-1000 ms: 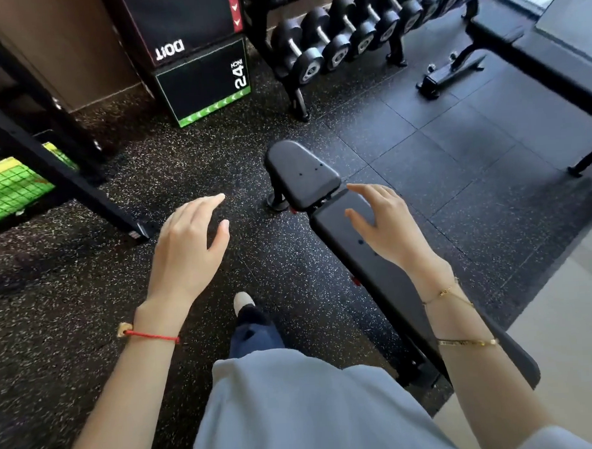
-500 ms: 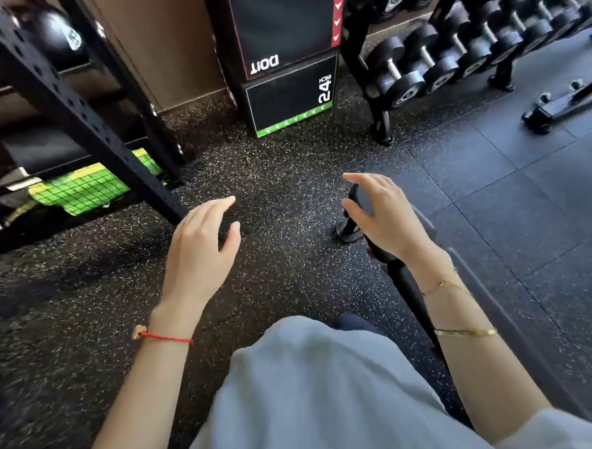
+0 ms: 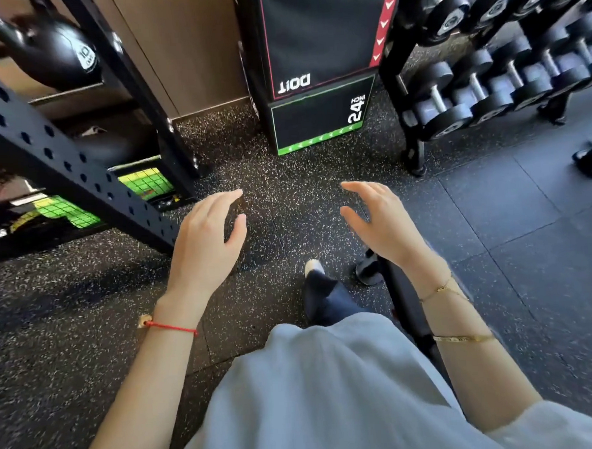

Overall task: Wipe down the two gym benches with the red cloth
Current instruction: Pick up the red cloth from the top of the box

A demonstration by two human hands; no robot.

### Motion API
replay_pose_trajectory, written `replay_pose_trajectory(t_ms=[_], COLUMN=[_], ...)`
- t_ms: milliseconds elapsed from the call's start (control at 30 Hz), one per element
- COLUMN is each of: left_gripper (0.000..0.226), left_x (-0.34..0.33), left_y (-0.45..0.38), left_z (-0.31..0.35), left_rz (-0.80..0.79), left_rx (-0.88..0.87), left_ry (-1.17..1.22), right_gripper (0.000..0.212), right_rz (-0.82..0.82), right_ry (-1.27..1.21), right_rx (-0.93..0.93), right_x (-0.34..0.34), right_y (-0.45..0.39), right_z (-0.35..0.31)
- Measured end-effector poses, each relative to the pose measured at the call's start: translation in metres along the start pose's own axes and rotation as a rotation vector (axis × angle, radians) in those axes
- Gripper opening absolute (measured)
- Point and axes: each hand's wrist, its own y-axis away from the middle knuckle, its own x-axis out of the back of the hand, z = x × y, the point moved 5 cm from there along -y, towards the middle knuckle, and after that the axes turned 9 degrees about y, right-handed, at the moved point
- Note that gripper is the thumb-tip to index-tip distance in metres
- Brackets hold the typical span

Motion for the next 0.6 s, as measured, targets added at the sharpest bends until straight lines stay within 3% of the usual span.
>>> replay_pose_trajectory(t_ms=[267, 600], left_gripper=[0.039, 0.039], left_x=[0.002, -0.004], left_y=[-0.184, -0.350], left_z=[0.007, -0.024], left_rz=[0.091, 0.145], left_rx=[-0.006, 0.035], left_ry=[0.009, 0.004], right_gripper=[0.044, 0.042], right_rz=[0.019, 0.019], right_ry=[0.043, 0.034], right_rx=[0.088, 0.122], right_x=[0.046, 0.057], right_y=[-0.192, -0.374], right_z=[0.017, 0.037])
